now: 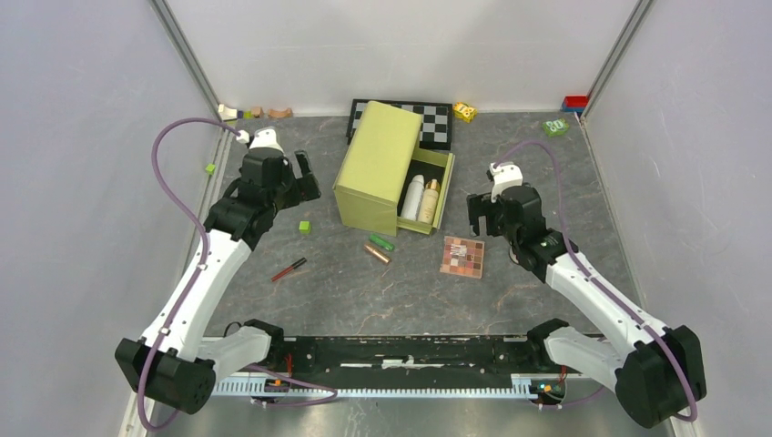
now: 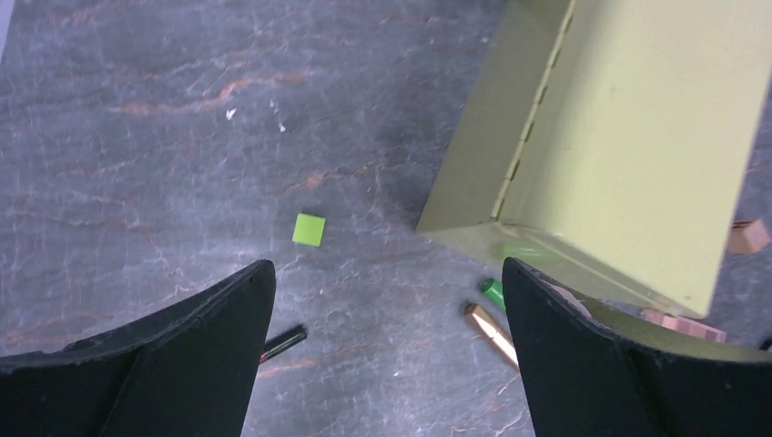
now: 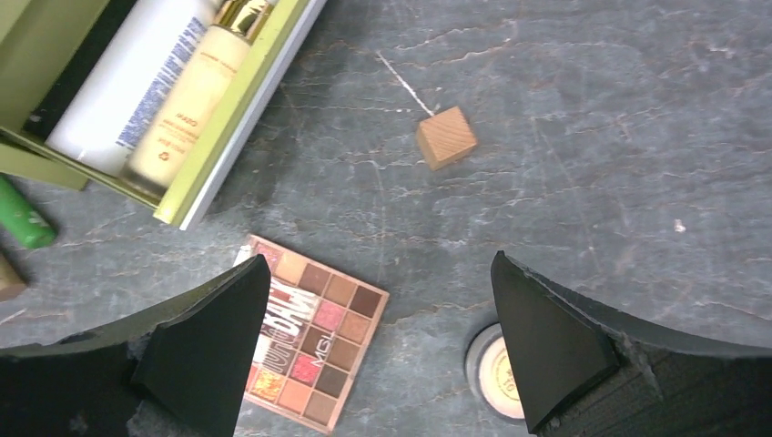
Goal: Organize the makeup
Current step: Pick up the makeup from the center of the board.
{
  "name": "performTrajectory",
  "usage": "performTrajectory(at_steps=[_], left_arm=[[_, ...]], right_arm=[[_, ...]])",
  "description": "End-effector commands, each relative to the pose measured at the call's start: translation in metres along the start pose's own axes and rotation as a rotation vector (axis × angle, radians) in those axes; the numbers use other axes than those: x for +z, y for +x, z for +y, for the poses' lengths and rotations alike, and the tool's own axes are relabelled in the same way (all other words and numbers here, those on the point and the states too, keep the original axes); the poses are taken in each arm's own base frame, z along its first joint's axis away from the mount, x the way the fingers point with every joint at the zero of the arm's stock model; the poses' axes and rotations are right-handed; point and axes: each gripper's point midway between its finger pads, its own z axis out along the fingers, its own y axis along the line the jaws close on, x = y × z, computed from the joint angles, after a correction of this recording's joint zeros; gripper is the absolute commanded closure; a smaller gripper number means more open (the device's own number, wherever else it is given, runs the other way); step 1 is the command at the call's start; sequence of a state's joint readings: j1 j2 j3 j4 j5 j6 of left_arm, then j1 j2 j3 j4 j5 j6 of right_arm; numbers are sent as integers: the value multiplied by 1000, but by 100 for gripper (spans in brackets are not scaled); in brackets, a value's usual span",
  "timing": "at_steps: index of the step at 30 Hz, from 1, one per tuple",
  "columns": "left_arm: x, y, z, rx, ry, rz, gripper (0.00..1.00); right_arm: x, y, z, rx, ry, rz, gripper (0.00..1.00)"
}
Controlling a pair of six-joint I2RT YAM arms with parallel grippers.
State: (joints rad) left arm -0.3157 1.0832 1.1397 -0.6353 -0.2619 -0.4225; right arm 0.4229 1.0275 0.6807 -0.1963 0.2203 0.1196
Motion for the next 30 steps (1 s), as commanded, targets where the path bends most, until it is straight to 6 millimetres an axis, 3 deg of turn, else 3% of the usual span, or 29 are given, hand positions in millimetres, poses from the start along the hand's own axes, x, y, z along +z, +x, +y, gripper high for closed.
performTrajectory(at_steps=[1,6,9,18,22,26,30], left_arm=[[5,8,12,-44,-58,5,0],[13,6,8,-19,-54,11,0],[16,6,4,-24,-34,11,0],[23,26,5,-114,-20,49,0],[31,29,20,-155,-66,92,0],[37,23,34,-168,-94,110,0],[41,11,42,-143,-111,98,0]], right_arm=[[1,-10,17,102,-71,-18,2],[8,16,16,152,-33,106,2],[8,19,27,156,-90,114,2],[-12,1,103,33,-494,-11,14],[-27,-3,146,-75,-580,-94,17],[-35,3,177,-42,-653,-170,22],[-37,22,199,-100,-670,-211,24]])
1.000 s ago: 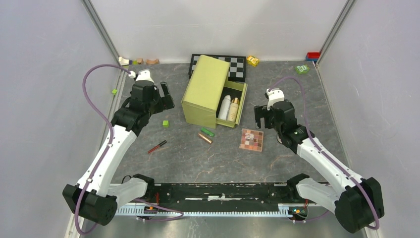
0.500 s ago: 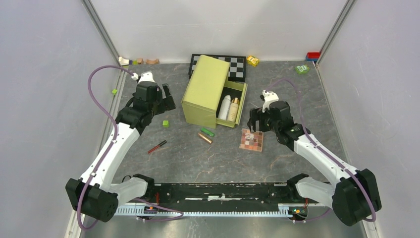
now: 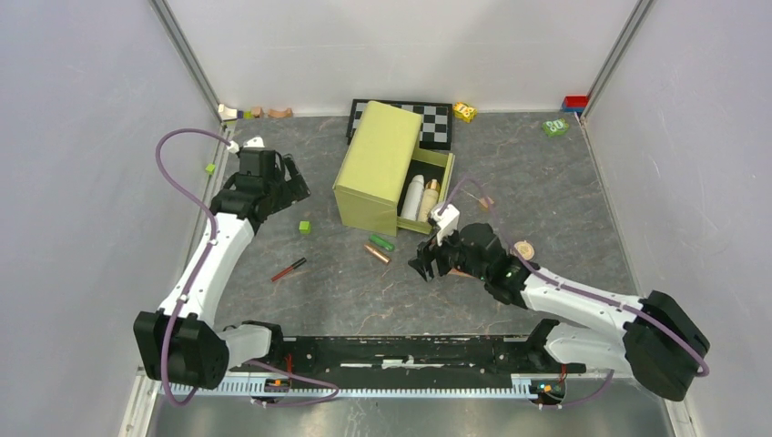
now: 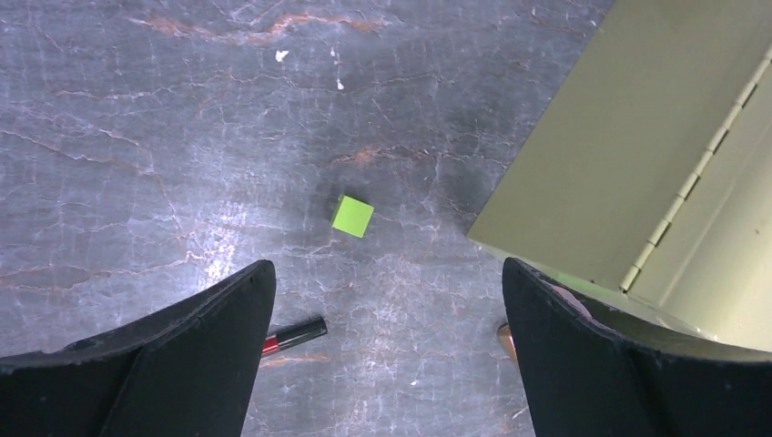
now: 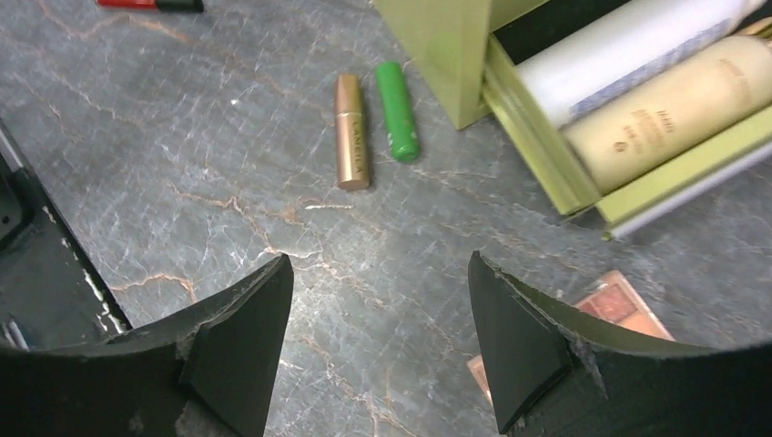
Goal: Organize the makeup
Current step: Pick up the makeup from the center of the board.
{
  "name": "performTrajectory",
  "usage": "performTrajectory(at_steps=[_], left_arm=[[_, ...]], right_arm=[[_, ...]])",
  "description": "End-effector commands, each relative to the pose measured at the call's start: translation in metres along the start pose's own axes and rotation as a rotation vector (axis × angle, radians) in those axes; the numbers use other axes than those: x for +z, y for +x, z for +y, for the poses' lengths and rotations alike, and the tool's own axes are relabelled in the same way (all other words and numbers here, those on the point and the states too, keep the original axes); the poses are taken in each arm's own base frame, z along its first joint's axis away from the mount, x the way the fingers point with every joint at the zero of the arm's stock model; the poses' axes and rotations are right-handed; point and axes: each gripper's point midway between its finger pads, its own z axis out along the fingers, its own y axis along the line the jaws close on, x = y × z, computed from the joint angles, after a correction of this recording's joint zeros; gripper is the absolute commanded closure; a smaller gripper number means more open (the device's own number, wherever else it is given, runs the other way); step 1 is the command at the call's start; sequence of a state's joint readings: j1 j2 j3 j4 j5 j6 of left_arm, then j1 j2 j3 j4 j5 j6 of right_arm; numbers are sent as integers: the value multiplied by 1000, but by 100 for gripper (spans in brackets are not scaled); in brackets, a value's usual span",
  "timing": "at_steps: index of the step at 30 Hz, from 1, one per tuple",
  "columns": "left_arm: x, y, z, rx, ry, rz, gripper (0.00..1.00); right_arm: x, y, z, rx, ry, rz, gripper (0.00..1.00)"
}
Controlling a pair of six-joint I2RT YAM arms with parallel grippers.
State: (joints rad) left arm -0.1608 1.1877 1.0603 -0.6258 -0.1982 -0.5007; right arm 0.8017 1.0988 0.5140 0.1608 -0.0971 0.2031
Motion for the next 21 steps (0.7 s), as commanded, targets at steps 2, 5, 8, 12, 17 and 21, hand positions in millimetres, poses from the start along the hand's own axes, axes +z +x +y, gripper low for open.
performTrajectory(at_steps=[2,5,8,12,17,21], left_arm=[[-7,-33,-6,1,24,-63,0],[-7,-36,-2,8,9,-77,0],[-5,-31,2,12,-2,-68,0],[-2,-23,8,16,-16,-54,0],[2,-18,15,34,-38,-55,0],[5,-18,17,39,-41,-57,0]], right_arm=[[17,-9,18,-91,2,-127,24],[26,3,28,-147,-5,-101,23],[34,11,34,-192,-6,-87,22],[46,16,35,-208,6,-77,20],[62,22,30,-221,44,-37,21],[74,32,32,-226,36,18,22]])
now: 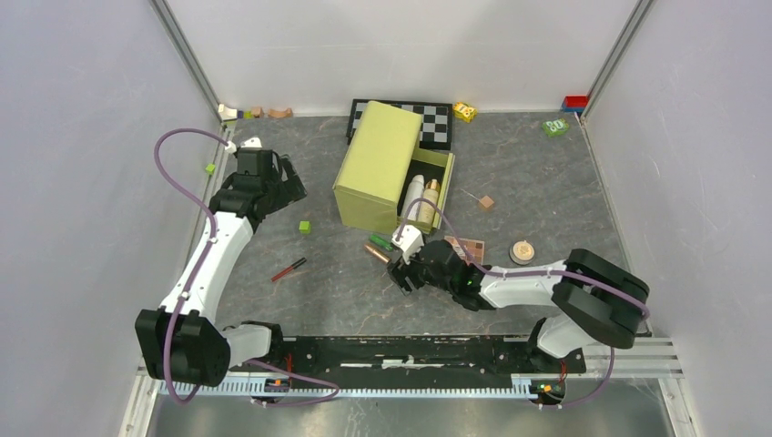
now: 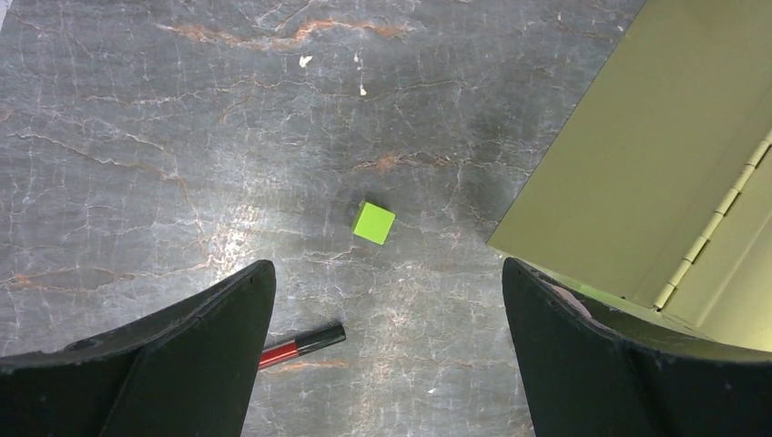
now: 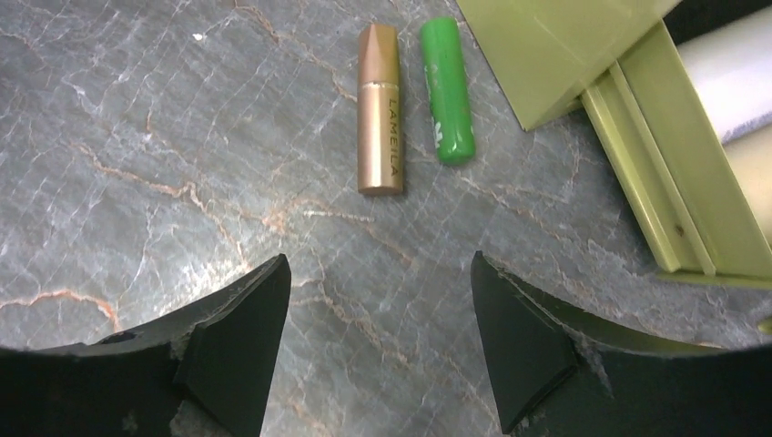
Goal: Organize the makeup
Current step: Pick up the makeup from the center of the board.
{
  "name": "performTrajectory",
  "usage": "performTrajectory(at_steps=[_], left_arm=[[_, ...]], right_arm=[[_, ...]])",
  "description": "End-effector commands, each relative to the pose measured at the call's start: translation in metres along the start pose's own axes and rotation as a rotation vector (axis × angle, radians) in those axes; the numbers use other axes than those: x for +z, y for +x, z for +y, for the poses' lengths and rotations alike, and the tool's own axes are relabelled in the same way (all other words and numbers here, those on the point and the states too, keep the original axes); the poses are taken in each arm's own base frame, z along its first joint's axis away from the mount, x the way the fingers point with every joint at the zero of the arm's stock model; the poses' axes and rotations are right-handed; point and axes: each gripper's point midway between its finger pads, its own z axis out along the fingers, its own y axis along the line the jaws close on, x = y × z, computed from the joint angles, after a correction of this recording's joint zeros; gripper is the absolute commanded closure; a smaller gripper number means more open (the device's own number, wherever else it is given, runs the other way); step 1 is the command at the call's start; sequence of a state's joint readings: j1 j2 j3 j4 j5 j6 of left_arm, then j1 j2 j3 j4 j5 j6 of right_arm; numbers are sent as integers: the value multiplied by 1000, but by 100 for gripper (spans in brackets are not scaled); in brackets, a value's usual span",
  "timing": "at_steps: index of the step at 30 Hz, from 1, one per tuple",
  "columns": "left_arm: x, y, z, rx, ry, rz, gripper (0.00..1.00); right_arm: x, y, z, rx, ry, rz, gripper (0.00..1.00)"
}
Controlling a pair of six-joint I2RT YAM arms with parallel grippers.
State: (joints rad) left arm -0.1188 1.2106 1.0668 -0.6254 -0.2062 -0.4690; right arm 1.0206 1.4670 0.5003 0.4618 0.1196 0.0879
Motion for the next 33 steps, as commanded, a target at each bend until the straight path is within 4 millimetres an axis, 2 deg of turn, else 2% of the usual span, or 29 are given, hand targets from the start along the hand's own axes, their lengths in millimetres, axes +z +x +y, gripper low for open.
performTrajectory(at_steps=[1,12,22,33], left_arm=[[-1,-13,3,29,3,-59,0],[0,-15,2,17,21,-54,0],[-1,-16,4,14,18,-59,0],[0,-16,5,12,20,-56,1]], right_arm=[[17,-26,0,-6,16,-45,22],[40,-1,12,27,-25,55,23],[55,1,17,28,-41,72,31],[68,1,19,28,-41,87,34]])
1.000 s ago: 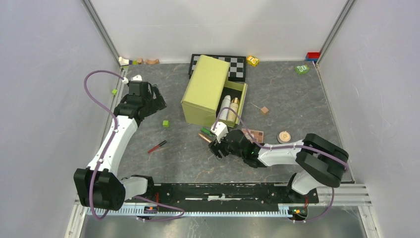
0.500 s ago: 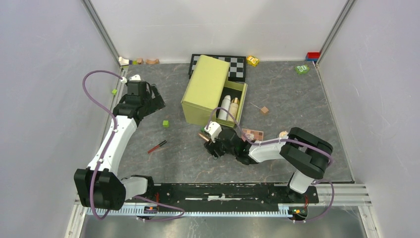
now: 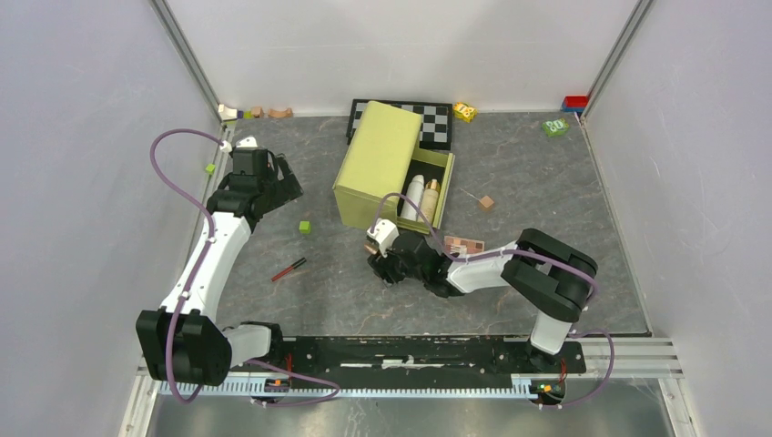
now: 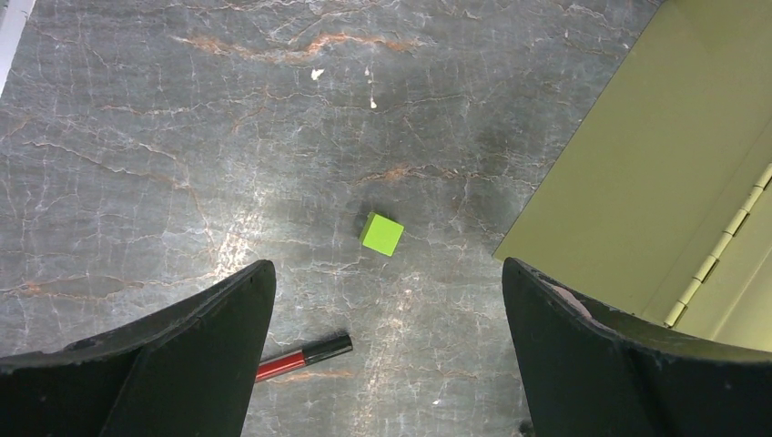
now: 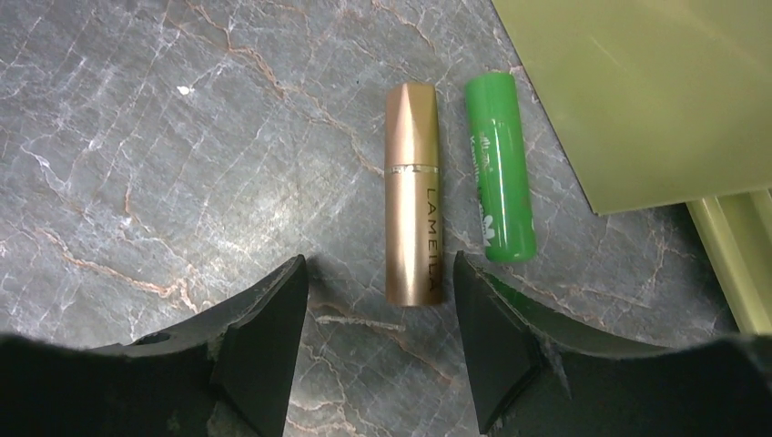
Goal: Organize the makeup
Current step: Pick up the makeup from the center of the board.
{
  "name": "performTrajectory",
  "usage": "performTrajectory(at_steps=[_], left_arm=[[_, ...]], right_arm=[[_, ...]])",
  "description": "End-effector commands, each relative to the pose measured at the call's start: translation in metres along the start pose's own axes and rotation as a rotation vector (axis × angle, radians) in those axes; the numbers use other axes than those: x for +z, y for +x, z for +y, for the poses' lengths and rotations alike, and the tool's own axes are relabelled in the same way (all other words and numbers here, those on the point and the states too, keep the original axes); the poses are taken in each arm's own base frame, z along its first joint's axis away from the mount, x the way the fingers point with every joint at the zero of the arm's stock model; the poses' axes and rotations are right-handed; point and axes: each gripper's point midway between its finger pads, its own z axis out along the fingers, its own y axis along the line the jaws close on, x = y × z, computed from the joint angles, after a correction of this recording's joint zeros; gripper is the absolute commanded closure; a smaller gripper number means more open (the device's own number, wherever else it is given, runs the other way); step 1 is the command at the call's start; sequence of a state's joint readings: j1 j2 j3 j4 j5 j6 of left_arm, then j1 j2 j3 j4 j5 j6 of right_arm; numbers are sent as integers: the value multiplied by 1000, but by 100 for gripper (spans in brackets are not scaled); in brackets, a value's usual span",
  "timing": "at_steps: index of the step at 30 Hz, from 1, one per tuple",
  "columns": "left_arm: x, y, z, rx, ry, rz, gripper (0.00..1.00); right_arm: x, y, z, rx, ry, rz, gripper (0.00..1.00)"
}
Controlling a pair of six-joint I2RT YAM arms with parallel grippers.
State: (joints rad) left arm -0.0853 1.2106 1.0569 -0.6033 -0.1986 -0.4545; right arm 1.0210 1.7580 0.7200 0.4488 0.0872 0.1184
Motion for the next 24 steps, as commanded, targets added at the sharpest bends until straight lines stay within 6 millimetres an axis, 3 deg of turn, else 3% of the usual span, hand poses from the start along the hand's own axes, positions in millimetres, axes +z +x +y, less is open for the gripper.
performTrajectory(at_steps=[1,8,15,19,24], left_arm=[[-4,-11,-3,24,31,-43,1],[-4,-11,-3,23,30,-43,1],[-3,-11,-3,23,32,-40,1],[-4,-12,-4,21,36,-42,1],[-9,-24,-12,10,62,-62,1]], right_arm=[[11,-3,4,2,-11,5,34],[20,-8,4,-9,-5,8,42],[19,-10,8,-24,-27,23,71],[5,-23,16,-32,-84,0,85],[-33,-46,26,-10,-151,-85,91]])
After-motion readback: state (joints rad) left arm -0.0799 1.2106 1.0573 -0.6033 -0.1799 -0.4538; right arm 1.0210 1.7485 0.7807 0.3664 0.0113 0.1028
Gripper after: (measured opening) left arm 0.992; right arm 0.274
